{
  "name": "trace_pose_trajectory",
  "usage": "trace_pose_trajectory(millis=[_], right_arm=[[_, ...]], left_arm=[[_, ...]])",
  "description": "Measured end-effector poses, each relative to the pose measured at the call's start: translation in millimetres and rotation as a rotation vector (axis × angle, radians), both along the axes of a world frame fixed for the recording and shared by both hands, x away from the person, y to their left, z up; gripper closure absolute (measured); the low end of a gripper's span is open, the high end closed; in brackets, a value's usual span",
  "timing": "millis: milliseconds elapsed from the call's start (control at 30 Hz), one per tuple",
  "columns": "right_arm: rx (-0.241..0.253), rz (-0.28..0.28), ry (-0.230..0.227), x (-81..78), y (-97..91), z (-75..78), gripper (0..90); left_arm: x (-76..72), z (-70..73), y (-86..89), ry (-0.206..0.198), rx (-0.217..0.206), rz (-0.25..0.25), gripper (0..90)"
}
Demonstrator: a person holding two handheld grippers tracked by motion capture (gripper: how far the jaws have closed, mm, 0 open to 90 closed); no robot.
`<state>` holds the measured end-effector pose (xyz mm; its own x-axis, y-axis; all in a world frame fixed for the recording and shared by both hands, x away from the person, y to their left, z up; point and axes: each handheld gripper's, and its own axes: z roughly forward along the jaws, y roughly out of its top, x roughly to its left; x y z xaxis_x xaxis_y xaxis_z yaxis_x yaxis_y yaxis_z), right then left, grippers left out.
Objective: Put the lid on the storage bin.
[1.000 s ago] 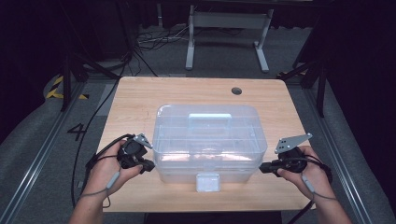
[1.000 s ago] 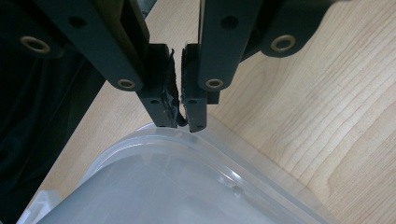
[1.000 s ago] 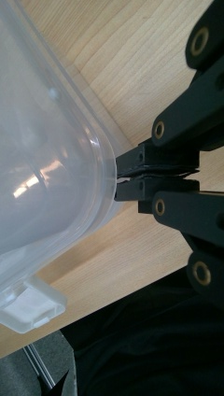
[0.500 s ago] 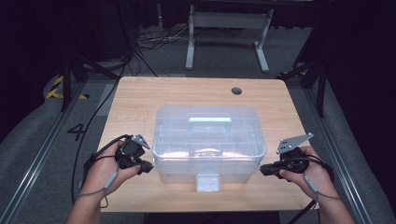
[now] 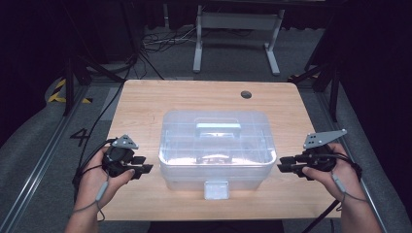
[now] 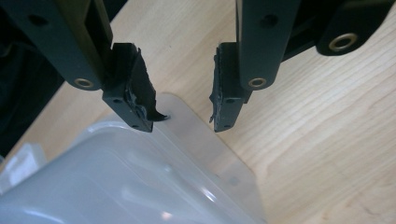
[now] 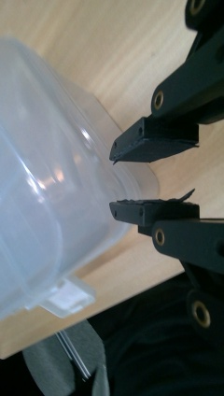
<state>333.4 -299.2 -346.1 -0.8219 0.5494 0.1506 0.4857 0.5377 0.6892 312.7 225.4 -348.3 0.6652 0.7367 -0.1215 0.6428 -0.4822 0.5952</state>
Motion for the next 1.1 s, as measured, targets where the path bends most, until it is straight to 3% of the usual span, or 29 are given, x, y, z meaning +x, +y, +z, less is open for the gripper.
trace_pose_trajectory(millis=[167, 267, 433, 733, 967, 1100], right_arm=[[0.044, -0.075, -0.069, 11.4, -9.4, 4.0, 55.2], [0.058, -0.133, -0.117, 19.3, -15.5, 3.4, 50.1], [0.06, -0.209, -0.152, 33.0, -27.6, -1.3, 44.9], [0.031, -0.288, -0.132, 56.5, -50.3, -25.5, 39.7], [-0.001, -0.307, -0.106, 67.9, -61.0, -47.8, 37.1], [-0.011, -0.32, -0.095, 72.3, -65.1, -59.3, 35.5]], left_arm=[[0.1, -2.5, 12.2, -0.068, -0.061, 0.103, 51.8], [2.9, -6.1, 17.7, -0.1, -0.06, 0.149, 48.4], [8.5, -16.0, 26.0, -0.16, -0.046, 0.199, 38.9], [21.3, -33.4, 34.4, -0.157, -0.015, 0.22, 35.9], [32.3, -51.5, 42.3, -0.146, 0.031, 0.22, 34.5], [37.3, -58.5, 46.0, -0.129, 0.03, 0.222, 33.4]])
